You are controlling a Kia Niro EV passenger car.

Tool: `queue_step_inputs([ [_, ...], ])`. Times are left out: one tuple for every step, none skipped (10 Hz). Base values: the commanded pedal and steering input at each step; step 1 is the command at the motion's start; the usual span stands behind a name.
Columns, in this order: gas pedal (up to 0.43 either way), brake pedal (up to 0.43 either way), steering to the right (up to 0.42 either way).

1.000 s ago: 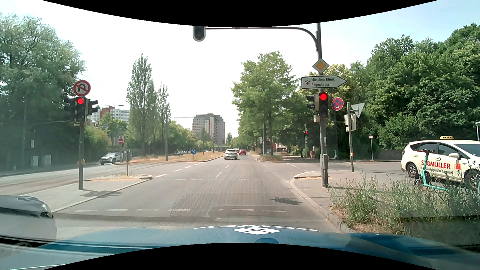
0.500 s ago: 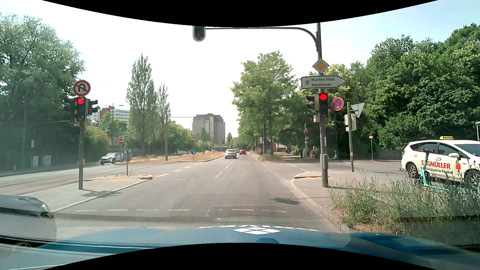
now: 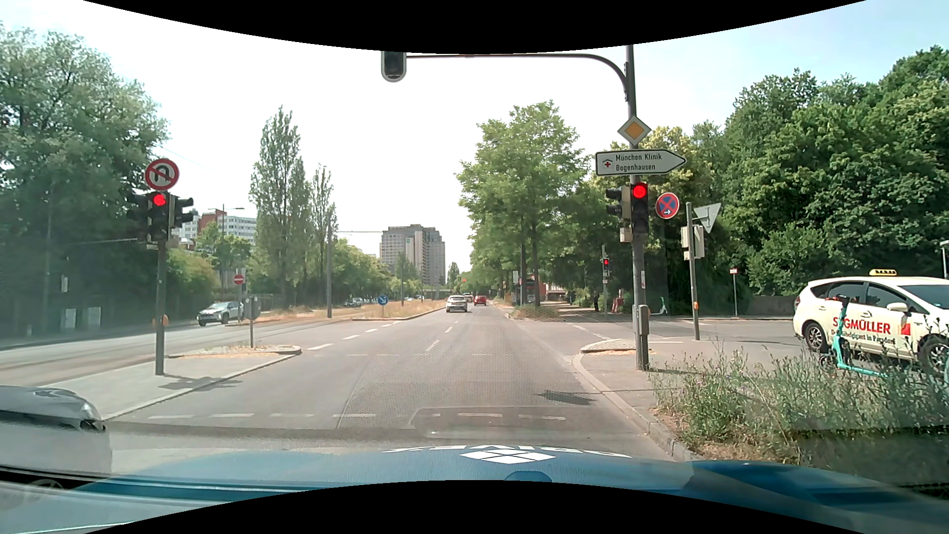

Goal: Follow the waypoints while adhering to traffic rules and regulations

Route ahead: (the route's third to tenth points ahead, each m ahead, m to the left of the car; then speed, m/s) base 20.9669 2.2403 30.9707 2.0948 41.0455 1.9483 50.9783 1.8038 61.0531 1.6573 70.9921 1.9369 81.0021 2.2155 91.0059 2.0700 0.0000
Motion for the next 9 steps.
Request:
queue_step_inputs([
  [0.0, 0.268, -0.004],
  [0.0, 0.268, -0.004],
  [0.0, 0.268, -0.004],
  [0.0, 0.268, -0.004],
  [0.0, 0.268, -0.004],
  [0.0, 0.268, -0.004],
  [0.0, 0.268, -0.004],
  [0.0, 0.268, -0.004],
  [0.0, 0.268, -0.004],
])
